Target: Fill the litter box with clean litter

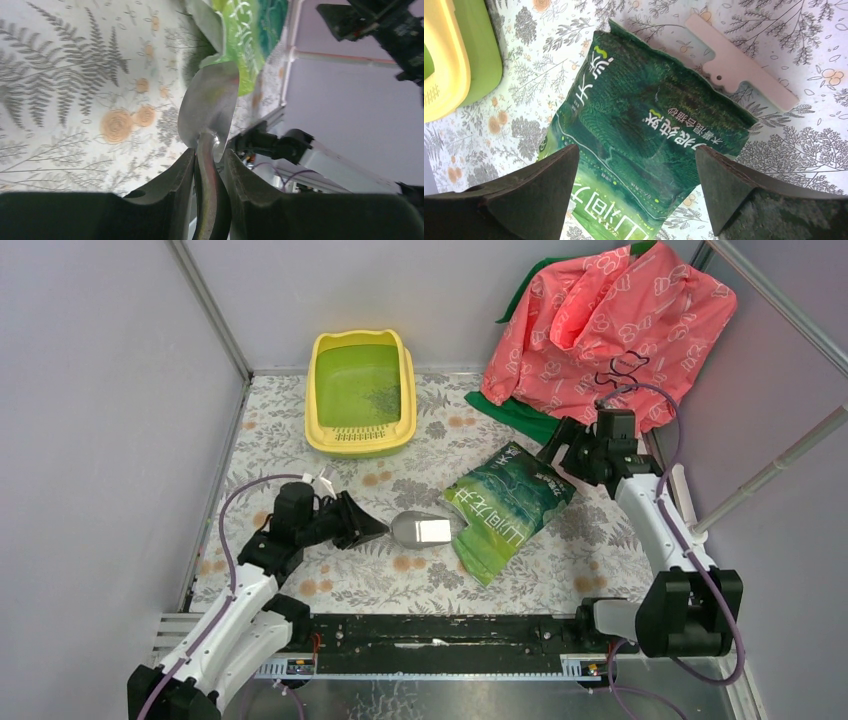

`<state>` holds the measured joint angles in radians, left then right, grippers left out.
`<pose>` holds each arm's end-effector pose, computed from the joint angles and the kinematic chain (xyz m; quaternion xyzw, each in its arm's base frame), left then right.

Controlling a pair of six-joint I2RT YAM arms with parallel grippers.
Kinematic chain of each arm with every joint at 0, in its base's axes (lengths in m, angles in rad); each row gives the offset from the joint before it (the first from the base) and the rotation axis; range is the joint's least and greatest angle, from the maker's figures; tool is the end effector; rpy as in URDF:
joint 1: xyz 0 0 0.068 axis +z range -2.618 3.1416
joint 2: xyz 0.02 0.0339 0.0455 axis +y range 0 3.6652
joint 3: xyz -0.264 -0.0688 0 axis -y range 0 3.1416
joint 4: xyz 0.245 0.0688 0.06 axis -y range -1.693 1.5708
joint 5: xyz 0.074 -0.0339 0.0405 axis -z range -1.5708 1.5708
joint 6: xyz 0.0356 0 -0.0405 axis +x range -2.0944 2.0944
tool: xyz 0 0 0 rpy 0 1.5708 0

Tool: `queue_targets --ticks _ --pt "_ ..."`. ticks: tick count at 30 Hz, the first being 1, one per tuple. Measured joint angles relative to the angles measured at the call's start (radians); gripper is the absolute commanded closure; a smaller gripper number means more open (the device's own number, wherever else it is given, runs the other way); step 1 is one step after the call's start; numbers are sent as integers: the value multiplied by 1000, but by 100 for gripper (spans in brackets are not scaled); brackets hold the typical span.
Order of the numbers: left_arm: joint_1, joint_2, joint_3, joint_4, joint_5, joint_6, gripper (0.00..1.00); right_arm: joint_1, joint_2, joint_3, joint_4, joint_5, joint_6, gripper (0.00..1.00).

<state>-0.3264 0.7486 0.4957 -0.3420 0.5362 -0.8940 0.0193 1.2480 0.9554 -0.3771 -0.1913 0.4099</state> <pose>0.1509 -0.0703 0.2313 -0.1193 0.8524 -0.4508 0.2364 0.2734 0.0120 0.2830 0.1331 0.8871 0.1763 0.4052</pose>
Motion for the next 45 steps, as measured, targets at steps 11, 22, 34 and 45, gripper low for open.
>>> queue_targets --ticks 11,22,34,45 --pt "0 70 -144 324 82 -182 100 -78 139 114 1 16 5 1" --pt "0 101 -203 419 72 -211 100 -99 301 166 34 14 21 1" --pt "0 243 -240 536 46 -226 100 -99 433 225 85 -17 54 2" --pt "0 357 -227 690 21 -285 100 -99 503 254 102 -39 58 3"
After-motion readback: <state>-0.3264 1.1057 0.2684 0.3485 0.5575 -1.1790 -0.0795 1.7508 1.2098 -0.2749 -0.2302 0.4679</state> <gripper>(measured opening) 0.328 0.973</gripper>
